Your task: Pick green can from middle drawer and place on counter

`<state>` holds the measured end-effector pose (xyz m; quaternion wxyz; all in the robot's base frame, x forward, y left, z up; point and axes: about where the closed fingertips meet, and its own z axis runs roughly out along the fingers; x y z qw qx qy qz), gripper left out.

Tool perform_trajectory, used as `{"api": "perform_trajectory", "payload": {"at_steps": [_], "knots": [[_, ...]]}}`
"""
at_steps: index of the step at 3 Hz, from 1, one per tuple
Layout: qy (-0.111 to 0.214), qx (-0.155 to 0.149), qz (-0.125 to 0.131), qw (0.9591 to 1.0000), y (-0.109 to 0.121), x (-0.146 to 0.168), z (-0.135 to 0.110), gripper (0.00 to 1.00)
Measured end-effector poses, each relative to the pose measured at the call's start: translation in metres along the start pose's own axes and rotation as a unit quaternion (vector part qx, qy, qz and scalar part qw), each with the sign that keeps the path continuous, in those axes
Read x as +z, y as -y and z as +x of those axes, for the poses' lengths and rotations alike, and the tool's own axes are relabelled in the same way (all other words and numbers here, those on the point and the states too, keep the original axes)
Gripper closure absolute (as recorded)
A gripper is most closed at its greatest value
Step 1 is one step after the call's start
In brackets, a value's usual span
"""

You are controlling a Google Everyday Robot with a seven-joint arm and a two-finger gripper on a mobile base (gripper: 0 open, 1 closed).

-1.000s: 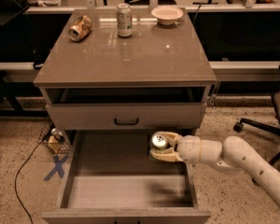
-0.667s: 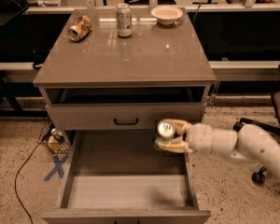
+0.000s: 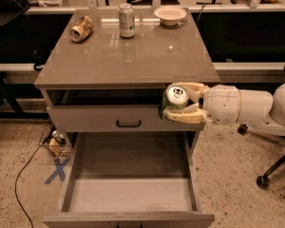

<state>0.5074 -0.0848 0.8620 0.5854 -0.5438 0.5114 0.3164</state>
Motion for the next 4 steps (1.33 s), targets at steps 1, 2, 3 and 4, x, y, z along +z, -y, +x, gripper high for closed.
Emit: {"api": "perform_trajectory", "payload": {"at_steps": [1,2,3,4], "knots": [[0.0,0.0,0.0,1.0,0.0,0.0,0.0,1.0],[0.024,-0.006,0.012,0.9996,0.024,-0.001,-0.019,1.0],[0.029,0.002,0.031,0.9991,0.058,-0.01,-0.047,1.0],[0.018,0.032,0.06,0.9975,0.093,-0.013,-0.056,1.0]]}}
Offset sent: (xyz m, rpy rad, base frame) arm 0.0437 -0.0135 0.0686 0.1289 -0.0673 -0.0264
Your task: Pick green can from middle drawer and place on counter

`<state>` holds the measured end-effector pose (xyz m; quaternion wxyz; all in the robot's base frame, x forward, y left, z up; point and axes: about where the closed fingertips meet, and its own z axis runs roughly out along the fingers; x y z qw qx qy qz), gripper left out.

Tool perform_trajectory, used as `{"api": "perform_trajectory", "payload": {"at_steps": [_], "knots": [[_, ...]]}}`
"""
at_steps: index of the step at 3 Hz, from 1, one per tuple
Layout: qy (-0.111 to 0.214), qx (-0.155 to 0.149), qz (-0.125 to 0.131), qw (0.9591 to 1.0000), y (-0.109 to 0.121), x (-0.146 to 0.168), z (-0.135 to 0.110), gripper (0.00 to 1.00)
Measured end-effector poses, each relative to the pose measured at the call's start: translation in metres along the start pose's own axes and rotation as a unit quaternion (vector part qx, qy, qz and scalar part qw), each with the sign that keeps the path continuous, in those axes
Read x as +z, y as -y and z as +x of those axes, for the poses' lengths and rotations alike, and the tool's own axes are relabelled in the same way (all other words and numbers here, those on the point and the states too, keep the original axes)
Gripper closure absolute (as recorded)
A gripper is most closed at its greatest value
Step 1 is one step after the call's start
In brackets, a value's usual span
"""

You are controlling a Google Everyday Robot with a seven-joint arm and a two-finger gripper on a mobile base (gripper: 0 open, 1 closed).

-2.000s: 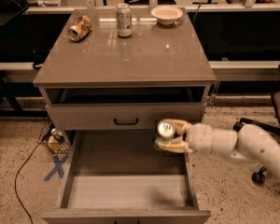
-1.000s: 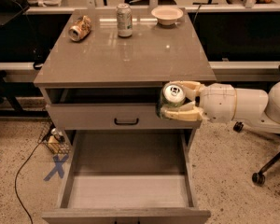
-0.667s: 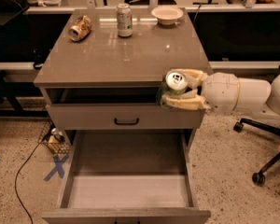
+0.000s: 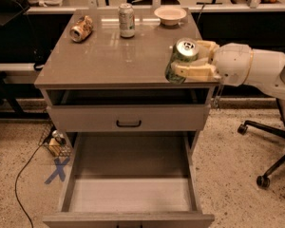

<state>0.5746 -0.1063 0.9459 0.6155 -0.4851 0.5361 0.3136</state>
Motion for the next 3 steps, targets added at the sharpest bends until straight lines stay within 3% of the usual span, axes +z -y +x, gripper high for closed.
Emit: {"api": "perform_trajectory", "payload": {"at_steps": [1,3], "knots": [[-0.008,0.039,0.036,0.9985,0.031,0.002,0.007,1.0],[-0.019,0.078,0.08,0.9936,0.087,0.025,0.017,1.0]]}}
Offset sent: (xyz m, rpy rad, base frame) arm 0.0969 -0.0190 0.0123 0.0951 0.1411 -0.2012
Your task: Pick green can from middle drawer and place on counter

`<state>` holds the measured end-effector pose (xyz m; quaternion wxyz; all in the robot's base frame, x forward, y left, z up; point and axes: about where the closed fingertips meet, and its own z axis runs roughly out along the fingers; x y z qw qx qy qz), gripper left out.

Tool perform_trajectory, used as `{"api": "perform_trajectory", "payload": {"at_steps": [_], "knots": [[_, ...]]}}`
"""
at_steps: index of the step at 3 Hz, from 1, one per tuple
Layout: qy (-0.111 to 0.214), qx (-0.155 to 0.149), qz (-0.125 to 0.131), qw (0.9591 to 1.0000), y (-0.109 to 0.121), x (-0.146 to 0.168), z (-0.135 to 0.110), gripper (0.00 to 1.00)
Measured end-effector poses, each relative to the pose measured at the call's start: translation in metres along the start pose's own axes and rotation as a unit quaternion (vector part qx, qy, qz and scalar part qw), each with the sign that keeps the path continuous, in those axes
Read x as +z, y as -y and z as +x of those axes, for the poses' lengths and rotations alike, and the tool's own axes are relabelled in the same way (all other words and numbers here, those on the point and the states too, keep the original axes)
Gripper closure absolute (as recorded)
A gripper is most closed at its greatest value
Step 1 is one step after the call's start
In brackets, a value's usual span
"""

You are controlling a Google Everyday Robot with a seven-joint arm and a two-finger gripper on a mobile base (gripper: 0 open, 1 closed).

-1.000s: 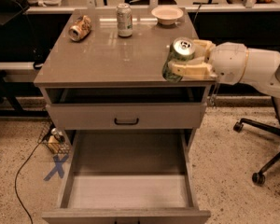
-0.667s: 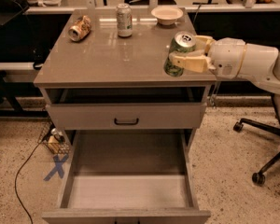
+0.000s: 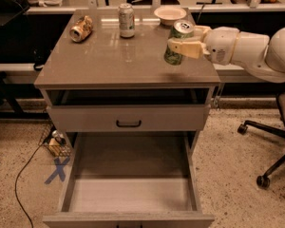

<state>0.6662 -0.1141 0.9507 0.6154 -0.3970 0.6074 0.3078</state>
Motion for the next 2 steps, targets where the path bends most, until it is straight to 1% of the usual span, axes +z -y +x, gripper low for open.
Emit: {"api": "perform_trajectory", "payload": {"at_steps": [1,2], "knots": [[-0.018,0.018,0.009,0.9996,0.018,0.019,0.012,1.0],[-0.03,0.033,0.011,0.999,0.032,0.036,0.023,1.0]]}}
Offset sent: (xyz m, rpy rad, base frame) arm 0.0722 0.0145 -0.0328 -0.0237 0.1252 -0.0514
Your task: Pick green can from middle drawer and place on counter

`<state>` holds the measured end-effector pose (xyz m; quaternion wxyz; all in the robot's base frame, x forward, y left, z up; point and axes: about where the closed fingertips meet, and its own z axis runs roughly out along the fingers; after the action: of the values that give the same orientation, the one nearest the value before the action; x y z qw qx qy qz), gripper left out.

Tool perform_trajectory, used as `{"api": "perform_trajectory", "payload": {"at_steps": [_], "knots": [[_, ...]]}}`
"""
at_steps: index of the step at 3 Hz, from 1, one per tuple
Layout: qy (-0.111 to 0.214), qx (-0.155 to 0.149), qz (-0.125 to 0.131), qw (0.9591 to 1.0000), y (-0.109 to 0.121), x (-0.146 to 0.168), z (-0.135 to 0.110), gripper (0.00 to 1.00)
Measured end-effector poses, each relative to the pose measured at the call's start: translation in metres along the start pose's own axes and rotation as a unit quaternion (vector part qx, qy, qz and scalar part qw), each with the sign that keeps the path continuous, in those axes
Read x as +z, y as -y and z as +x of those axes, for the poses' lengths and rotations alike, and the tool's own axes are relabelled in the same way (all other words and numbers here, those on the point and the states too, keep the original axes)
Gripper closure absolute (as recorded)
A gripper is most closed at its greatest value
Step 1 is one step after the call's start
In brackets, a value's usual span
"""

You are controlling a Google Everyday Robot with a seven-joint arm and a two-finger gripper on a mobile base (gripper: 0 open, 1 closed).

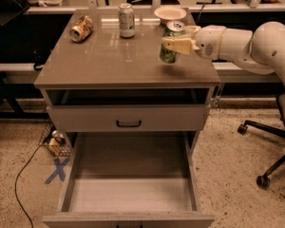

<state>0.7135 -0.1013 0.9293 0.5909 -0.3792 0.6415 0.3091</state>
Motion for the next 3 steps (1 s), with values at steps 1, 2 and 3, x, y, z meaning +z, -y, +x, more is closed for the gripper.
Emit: {"api": "perform_trajectory", "payload": {"at_steps": [1,2,3], "knots": [[-0.01,0.006,-0.004,0.9999,0.008,0.013,0.007,0.81],[-0.018,0.013,-0.009,0.9997,0.013,0.022,0.013,0.58],[-0.025,0.023,-0.01,0.9993,0.015,0.026,0.025,0.27]]}}
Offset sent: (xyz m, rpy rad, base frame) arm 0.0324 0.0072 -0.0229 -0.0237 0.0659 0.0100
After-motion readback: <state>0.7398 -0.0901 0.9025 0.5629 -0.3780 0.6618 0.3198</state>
